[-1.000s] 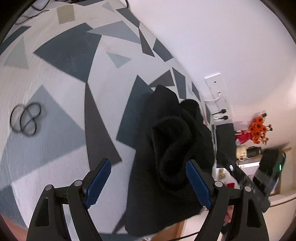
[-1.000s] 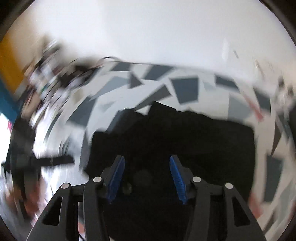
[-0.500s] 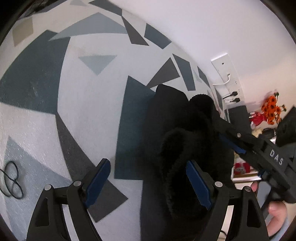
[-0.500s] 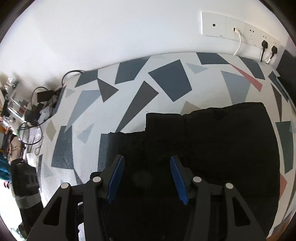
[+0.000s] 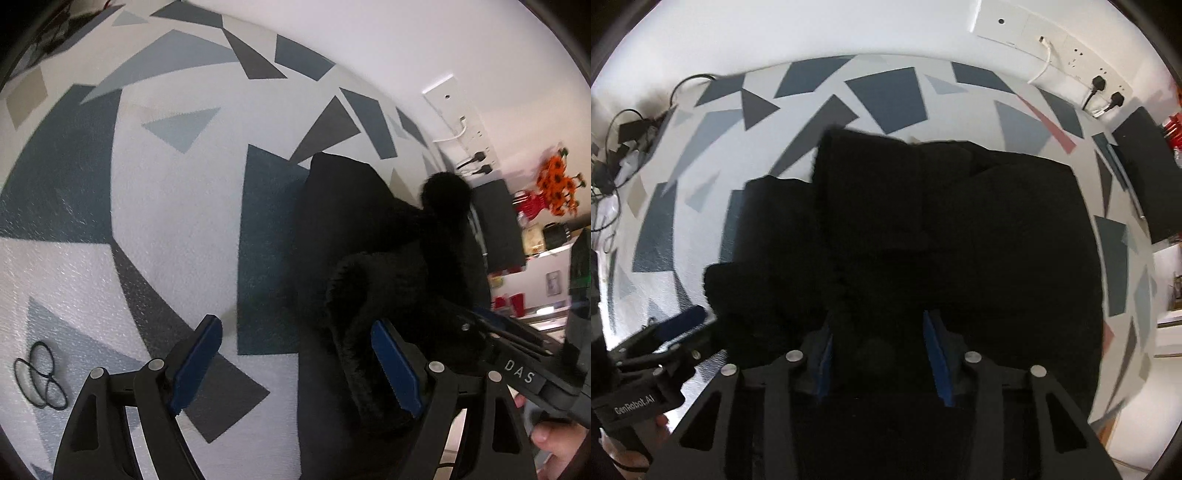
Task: Fold clothes
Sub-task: 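Grasp the folded trousers with the right gripper and fold them again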
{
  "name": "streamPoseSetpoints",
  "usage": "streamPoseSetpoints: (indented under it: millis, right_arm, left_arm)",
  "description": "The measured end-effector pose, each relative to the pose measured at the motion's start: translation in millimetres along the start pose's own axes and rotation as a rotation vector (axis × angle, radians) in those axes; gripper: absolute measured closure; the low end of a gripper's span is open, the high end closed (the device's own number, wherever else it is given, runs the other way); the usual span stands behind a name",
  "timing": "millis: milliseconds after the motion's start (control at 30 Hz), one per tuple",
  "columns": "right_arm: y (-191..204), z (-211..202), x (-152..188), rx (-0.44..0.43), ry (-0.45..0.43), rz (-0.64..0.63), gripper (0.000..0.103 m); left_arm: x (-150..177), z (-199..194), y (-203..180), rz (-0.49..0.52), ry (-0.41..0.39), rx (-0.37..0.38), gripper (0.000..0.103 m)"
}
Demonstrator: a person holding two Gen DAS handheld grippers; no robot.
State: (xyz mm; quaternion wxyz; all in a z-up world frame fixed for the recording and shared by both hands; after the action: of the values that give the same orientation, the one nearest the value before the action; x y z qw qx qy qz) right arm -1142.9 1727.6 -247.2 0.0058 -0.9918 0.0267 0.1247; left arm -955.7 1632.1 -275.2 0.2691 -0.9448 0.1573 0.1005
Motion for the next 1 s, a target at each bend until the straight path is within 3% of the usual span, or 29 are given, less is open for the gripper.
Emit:
streamPoseSetpoints:
  millis: [133,167,200,300,367,533,700,833,900,1000]
  right_arm:
    - [9,9,-2,-0.002,-0.007,-0.043,0.061]
    - [12,12,-2,-0.002,-0.019,-0.065,0.066]
    - [11,14,-1,0.008,-0.031,-0.088,0.081]
    - [6,6,7,0.004,-0.047,-0.177,0.092]
    - [2,-3,13,-0.010,-0.051,-0.244,0.093]
    - [7,-54,36,-0.108,-0.047,-0.418,0.094]
    - [43,-47,72,-0.172,0.059,-0.579,0.094]
    - [50,-10,58,-0.244,0.084,-0.422,0.088]
    - [57,-6,60,-0.292,0.085,-0.397,0.078]
    - [61,-7,63,-0.327,0.077,-0.408,0.073]
  left_arm:
    - [-1,0,1,-0.003,0.024,-0.006,0.020]
    - [-2,0,2,0.001,0.027,-0.011,0.020]
    - [-2,0,2,0.004,0.029,-0.013,0.020]
    - [-2,0,3,0.004,0.027,-0.006,0.020]
    - [-2,0,3,-0.004,0.029,0.001,0.020]
    - [-2,-1,2,-0.006,0.033,-0.001,0.020]
    - [-1,-2,6,-0.034,0.021,0.022,0.020]
    - [-5,-2,9,-0.086,-0.003,0.067,0.020]
    - [-5,-2,11,-0.108,-0.012,0.089,0.020]
    - [-5,-2,11,-0.112,-0.015,0.099,0.020]
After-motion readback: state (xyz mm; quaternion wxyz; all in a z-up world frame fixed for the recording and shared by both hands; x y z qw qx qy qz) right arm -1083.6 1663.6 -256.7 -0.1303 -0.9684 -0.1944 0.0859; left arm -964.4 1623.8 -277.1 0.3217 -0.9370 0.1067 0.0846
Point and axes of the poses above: each gripper's, at about its wrist camera, not at the fingertips, and z roughly the way its jaws point, y to its left, x to its underside, the point moved 7 cm from there along z, roughly the way its jaws point, and after that the axes turned 8 degrees about z, right-handed, at the moved point
